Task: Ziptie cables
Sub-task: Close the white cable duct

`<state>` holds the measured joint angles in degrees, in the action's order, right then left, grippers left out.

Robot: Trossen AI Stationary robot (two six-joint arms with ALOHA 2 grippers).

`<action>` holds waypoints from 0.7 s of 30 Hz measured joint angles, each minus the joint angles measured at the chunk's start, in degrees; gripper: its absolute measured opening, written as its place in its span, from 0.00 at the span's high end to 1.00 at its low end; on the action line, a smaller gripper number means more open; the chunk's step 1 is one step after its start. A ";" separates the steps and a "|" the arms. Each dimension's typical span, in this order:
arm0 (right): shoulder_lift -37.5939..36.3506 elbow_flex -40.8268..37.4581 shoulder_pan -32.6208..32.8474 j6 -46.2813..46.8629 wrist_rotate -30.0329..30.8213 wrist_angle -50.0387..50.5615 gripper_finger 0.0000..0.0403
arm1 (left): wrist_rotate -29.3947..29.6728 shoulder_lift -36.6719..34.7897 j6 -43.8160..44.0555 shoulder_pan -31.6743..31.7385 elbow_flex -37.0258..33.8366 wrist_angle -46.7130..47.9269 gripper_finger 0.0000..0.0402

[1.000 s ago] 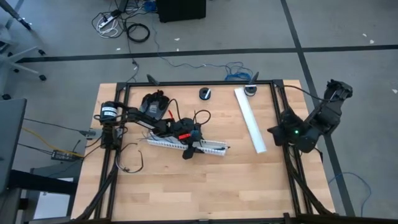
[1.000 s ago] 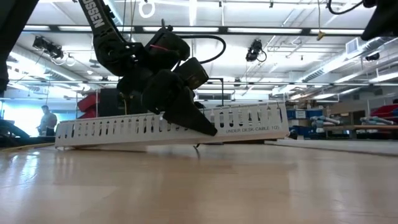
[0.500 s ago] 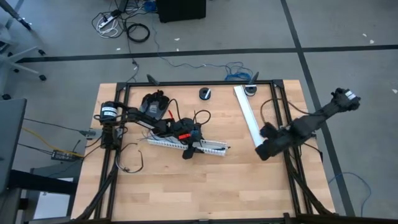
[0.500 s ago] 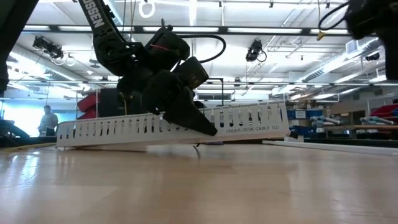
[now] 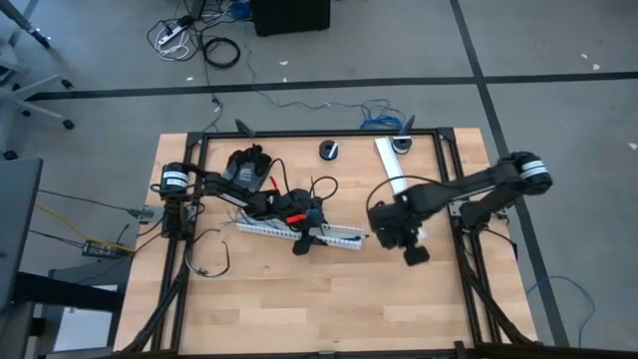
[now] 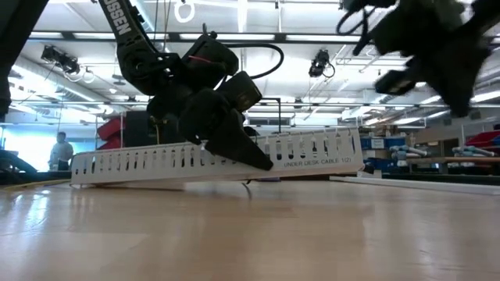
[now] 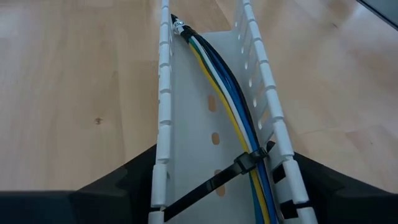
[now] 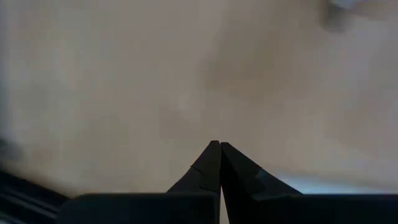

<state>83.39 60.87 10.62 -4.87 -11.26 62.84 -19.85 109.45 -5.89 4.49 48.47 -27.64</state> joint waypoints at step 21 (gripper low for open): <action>10.32 11.75 -16.47 -68.04 24.91 12.96 1.00 | 6.44 0.00 1.34 0.09 0.00 -1.18 0.39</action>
<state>93.71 72.62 -5.85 -72.91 13.65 75.80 -13.42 109.45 -4.55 4.58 48.47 -28.82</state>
